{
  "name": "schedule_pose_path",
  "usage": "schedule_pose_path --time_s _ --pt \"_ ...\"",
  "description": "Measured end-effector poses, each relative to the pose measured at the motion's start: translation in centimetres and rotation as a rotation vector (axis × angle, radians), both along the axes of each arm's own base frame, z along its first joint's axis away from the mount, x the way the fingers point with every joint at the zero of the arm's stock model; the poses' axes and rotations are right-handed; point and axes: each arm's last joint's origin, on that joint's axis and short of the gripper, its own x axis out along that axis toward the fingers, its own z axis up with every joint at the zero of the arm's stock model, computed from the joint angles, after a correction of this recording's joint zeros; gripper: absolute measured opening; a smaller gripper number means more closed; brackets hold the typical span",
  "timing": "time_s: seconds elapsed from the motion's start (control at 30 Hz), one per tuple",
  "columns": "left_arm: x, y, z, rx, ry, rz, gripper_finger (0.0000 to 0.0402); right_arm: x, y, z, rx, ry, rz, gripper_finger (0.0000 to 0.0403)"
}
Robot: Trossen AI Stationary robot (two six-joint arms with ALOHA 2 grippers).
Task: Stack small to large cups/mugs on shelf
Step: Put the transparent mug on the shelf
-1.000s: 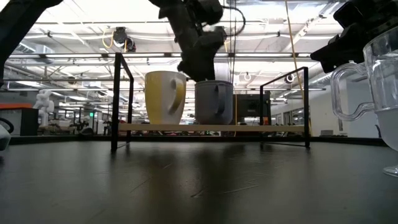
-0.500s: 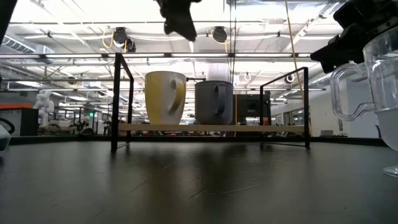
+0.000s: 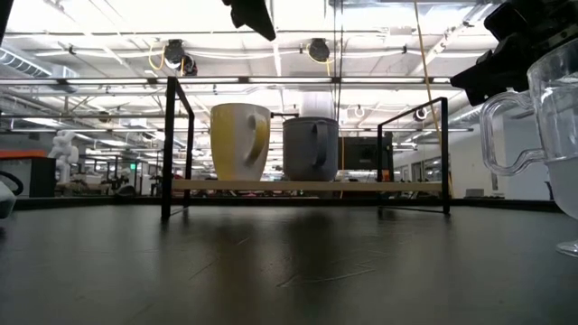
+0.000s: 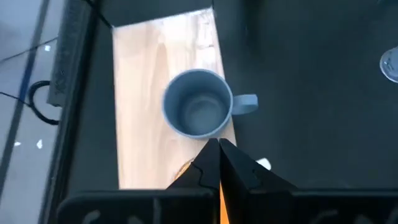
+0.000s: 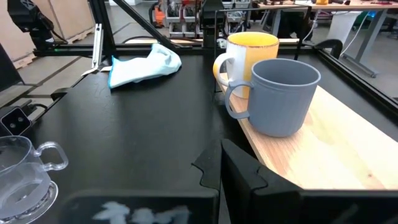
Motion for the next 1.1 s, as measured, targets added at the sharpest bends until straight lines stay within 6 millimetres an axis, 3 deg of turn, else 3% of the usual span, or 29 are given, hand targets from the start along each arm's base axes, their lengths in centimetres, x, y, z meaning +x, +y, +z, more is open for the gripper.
schedule_pose_path --time_s 0.23,0.5,0.63,0.87,1.1 --pt "-1.4 0.1 1.0 0.056 0.002 0.065 0.0001 0.0 0.0 0.0 0.002 0.0 0.0 0.0" --pt "-6.9 -0.6 5.0 0.058 -0.102 0.179 0.0001 0.0 0.0 0.0 0.002 0.004 0.0 0.0" --pt "-10.0 -1.8 5.8 0.057 -0.161 0.202 0.0001 0.0 0.0 0.0 0.001 0.004 0.0 0.0" --pt "-14.0 -2.4 3.1 0.014 -0.258 0.261 0.0 0.0 0.0 0.0 -0.011 0.003 0.003 0.0" --pt "-15.5 -3.0 -1.6 -0.074 -0.394 0.224 0.0 0.0 0.0 0.0 -0.013 0.003 0.003 0.0"
